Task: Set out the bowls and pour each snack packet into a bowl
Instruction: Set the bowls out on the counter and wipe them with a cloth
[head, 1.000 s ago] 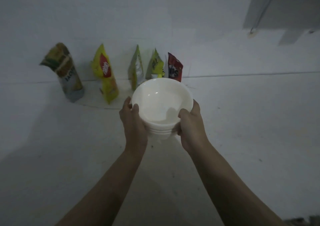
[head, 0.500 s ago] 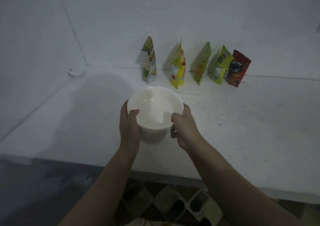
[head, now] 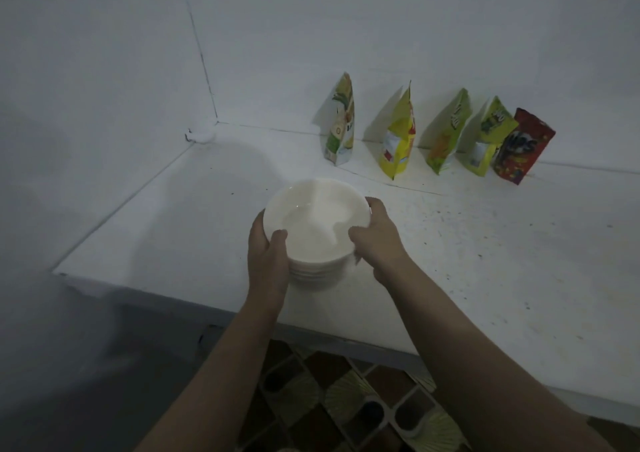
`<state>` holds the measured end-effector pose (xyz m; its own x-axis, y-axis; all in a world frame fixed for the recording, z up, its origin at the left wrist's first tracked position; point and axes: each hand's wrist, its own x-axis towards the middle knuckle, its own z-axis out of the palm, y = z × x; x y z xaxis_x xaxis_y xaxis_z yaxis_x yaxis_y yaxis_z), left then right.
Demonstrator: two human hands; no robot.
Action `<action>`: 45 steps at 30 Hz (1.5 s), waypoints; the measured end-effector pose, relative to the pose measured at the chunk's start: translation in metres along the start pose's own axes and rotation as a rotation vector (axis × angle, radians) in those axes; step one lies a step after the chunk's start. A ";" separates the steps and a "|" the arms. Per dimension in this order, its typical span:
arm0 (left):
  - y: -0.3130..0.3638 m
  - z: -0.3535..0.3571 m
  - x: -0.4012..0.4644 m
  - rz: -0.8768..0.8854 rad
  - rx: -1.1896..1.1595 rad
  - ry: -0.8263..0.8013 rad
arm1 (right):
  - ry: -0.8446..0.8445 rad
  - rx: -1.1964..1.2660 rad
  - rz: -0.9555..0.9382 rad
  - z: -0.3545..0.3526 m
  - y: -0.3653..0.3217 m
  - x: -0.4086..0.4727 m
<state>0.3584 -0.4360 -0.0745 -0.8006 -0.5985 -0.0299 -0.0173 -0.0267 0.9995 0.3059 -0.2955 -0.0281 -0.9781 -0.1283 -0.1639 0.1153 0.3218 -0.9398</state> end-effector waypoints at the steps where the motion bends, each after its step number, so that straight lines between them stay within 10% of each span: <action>1: -0.002 -0.001 0.001 -0.006 0.033 -0.007 | 0.006 -0.025 -0.020 -0.001 -0.004 0.002; 12: 0.006 -0.007 0.009 0.040 0.111 -0.102 | 0.112 -0.374 -0.382 0.004 -0.028 0.011; 24: 0.054 0.023 -0.004 0.241 0.033 -0.091 | 0.229 0.405 -0.150 -0.041 -0.021 -0.011; 38: 0.041 0.223 -0.045 -0.333 -0.423 -0.439 | 0.282 0.403 -0.070 -0.223 0.044 0.007; 45: 0.014 0.332 -0.066 -0.260 -0.301 -0.415 | 0.488 0.170 -0.009 -0.345 0.085 0.030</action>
<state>0.2122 -0.1309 -0.0546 -0.9618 -0.1794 -0.2068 -0.1224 -0.3938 0.9110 0.2262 0.0516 -0.0090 -0.9417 0.3348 -0.0344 0.0929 0.1605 -0.9827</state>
